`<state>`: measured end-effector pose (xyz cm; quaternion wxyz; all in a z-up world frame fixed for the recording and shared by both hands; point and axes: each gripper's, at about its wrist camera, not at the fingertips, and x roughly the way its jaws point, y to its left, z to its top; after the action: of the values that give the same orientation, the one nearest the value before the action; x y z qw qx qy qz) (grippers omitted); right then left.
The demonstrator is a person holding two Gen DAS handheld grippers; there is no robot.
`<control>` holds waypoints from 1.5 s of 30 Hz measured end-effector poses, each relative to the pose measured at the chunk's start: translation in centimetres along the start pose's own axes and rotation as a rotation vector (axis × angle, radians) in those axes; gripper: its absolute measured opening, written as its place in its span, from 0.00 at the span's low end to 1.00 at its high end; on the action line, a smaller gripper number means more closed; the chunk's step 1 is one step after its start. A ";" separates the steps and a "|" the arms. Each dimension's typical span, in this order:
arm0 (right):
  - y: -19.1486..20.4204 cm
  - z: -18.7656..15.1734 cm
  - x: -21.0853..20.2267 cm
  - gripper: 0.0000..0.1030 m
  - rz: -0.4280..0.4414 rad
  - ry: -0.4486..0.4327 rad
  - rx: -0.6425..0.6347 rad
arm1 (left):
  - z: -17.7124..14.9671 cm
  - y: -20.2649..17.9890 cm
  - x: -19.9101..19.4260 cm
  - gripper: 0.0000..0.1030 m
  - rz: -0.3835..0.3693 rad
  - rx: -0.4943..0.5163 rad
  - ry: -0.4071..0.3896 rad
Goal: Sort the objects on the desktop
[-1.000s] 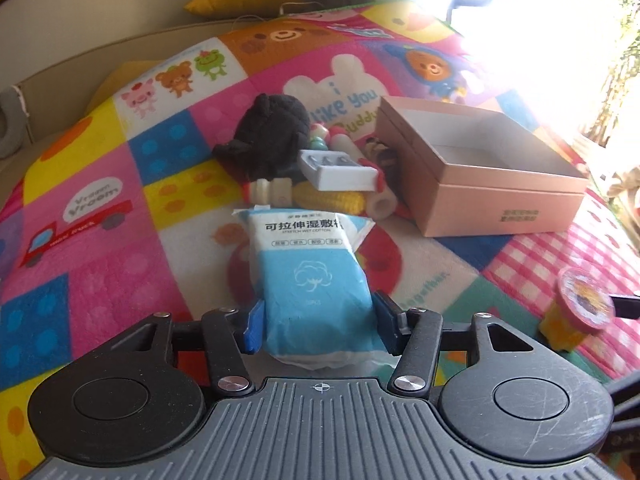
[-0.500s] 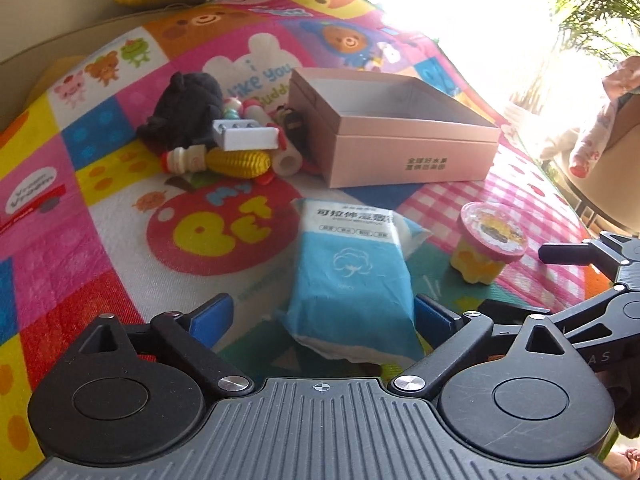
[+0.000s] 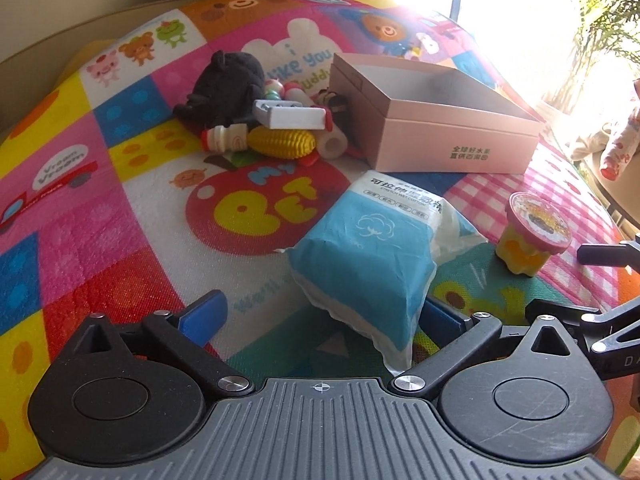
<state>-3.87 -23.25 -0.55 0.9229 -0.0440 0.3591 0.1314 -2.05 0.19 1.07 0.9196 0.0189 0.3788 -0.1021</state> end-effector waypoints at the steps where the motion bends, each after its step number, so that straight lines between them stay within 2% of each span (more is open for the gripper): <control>1: 0.1 -0.2 -0.2 1.00 0.004 -0.007 -0.004 | -0.1 -0.2 0.0 1.00 0.007 0.017 0.002; 3: 0.2 -0.5 -0.5 1.00 0.011 -0.013 -0.003 | -0.3 -0.7 0.0 1.00 0.024 0.048 -0.003; 6: 0.3 -0.9 -1.2 1.00 0.022 -0.027 -0.007 | -0.4 -0.5 0.0 1.00 0.020 0.038 -0.008; 11: 0.6 -1.1 -2.2 1.00 -0.001 -0.074 -0.030 | -0.1 0.2 -1.0 1.00 -0.028 -0.016 -0.033; 17: 0.5 -0.4 -3.0 1.00 -0.031 -0.118 -0.019 | 0.5 0.2 -2.5 1.00 -0.052 -0.017 -0.091; 25: 0.9 0.6 -3.1 0.98 -0.043 -0.148 -0.035 | 1.2 0.0 -2.6 1.00 -0.023 -0.014 -0.101; 29: 1.2 2.2 -2.0 0.85 -0.013 -0.153 -0.028 | 1.5 0.3 -2.6 1.00 -0.011 -0.021 -0.098; 31: 1.4 2.9 -1.2 0.74 -0.005 -0.140 -0.019 | 1.6 0.3 -2.6 1.00 -0.009 -0.021 -0.096; 33: 1.5 3.2 -0.4 0.54 0.009 -0.116 -0.017 | 1.6 0.3 -2.6 1.00 -0.010 -0.017 -0.095; 37: 1.4 3.2 -0.5 0.54 0.007 -0.110 -0.006 | 1.7 -0.1 -2.6 1.00 -0.023 0.003 -0.098; 41: 0.8 2.8 -1.0 0.54 -0.032 -0.101 -0.002 | 1.8 -1.6 -2.6 1.00 -0.061 0.085 -0.120; 43: 0.3 2.7 -1.1 0.54 -0.057 -0.096 0.013 | 1.5 -3.1 -2.2 1.00 -0.071 0.191 -0.138; 45: -0.3 2.7 -1.2 0.54 -0.078 -0.090 0.032 | 1.0 -4.7 -1.5 1.00 -0.046 0.299 -0.140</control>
<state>-2.89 -23.28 2.26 0.9431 -0.0375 0.3174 0.0915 -3.28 -4.24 3.04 0.9281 0.1397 0.2948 -0.1795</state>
